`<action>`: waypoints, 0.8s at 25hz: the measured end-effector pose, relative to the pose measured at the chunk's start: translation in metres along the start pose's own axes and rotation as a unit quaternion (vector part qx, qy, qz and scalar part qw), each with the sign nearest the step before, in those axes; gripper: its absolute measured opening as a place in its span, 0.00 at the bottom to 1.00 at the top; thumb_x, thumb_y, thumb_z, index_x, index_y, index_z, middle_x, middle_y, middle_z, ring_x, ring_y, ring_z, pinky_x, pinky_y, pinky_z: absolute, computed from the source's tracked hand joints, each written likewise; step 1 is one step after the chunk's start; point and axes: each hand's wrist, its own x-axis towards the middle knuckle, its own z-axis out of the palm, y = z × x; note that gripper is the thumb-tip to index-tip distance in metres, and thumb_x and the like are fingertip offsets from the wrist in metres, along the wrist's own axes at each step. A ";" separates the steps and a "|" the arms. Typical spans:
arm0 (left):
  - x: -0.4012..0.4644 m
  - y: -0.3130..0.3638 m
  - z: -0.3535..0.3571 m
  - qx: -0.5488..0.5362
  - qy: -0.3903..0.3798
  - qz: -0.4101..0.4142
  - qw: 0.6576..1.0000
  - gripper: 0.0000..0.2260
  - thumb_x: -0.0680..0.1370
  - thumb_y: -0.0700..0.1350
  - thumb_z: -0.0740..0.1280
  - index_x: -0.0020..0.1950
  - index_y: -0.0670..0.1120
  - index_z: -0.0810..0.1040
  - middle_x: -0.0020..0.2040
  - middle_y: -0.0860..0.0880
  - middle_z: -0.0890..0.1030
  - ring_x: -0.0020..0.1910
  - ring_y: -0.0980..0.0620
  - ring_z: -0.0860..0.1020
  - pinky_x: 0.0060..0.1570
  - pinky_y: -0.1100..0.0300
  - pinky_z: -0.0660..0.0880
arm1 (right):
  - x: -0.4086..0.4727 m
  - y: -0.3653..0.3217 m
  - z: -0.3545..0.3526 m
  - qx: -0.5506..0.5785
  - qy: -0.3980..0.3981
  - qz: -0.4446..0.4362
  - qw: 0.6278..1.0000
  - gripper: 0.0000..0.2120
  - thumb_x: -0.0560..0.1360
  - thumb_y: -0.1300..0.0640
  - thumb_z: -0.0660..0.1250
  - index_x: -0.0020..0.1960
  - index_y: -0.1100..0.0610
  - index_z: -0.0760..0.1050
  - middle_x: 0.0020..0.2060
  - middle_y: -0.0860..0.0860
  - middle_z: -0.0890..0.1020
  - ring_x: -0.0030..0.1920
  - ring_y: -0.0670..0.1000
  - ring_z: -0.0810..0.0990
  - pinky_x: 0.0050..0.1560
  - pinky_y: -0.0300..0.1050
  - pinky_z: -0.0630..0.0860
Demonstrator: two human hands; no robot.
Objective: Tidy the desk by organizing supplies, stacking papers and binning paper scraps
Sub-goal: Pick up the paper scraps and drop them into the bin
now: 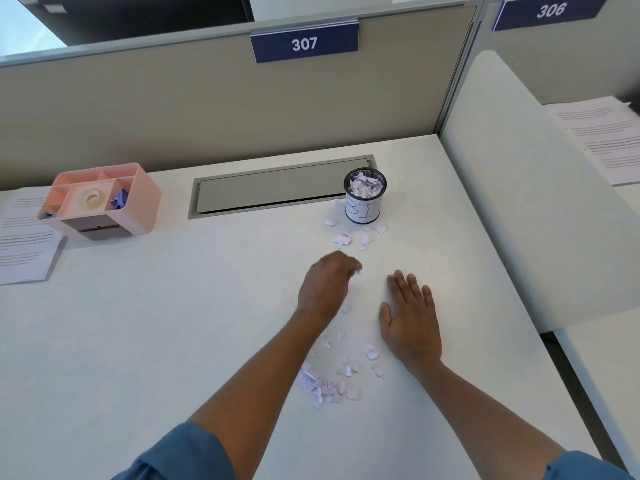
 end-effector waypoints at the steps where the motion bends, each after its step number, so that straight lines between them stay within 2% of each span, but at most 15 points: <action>1: 0.014 0.003 -0.007 -0.011 0.016 -0.002 1.000 0.09 0.78 0.38 0.68 0.54 0.46 0.85 0.52 0.46 0.84 0.51 0.44 0.82 0.51 0.49 0.77 | 0.000 0.000 0.000 0.001 0.001 -0.001 1.000 0.27 0.78 0.53 0.60 0.76 0.57 0.64 0.76 0.53 0.66 0.77 0.55 0.62 0.77 0.56 0.55; 10: 0.149 0.029 -0.050 0.004 0.060 0.000 0.998 0.08 0.77 0.40 0.67 0.50 0.46 0.85 0.47 0.47 0.85 0.48 0.45 0.81 0.49 0.53 0.77 | 0.001 -0.001 -0.002 0.009 -0.011 0.001 1.000 0.27 0.78 0.52 0.57 0.76 0.56 0.63 0.77 0.51 0.64 0.77 0.54 0.60 0.78 0.56 0.55; 15: 0.169 0.031 -0.044 0.010 0.018 -0.031 0.999 0.09 0.77 0.44 0.65 0.54 0.47 0.83 0.49 0.47 0.85 0.49 0.44 0.80 0.50 0.54 0.76 | 0.002 0.000 -0.002 0.023 -0.006 0.003 1.000 0.27 0.78 0.52 0.56 0.76 0.56 0.63 0.77 0.51 0.65 0.77 0.54 0.60 0.78 0.56 0.55; 20: 0.174 0.031 -0.044 -0.044 0.049 -0.041 0.997 0.12 0.81 0.43 0.61 0.60 0.48 0.81 0.52 0.47 0.85 0.50 0.45 0.80 0.48 0.58 0.74 | 0.001 0.001 -0.002 0.021 -0.008 0.007 1.000 0.27 0.78 0.51 0.54 0.77 0.56 0.63 0.77 0.51 0.64 0.78 0.53 0.59 0.78 0.56 0.54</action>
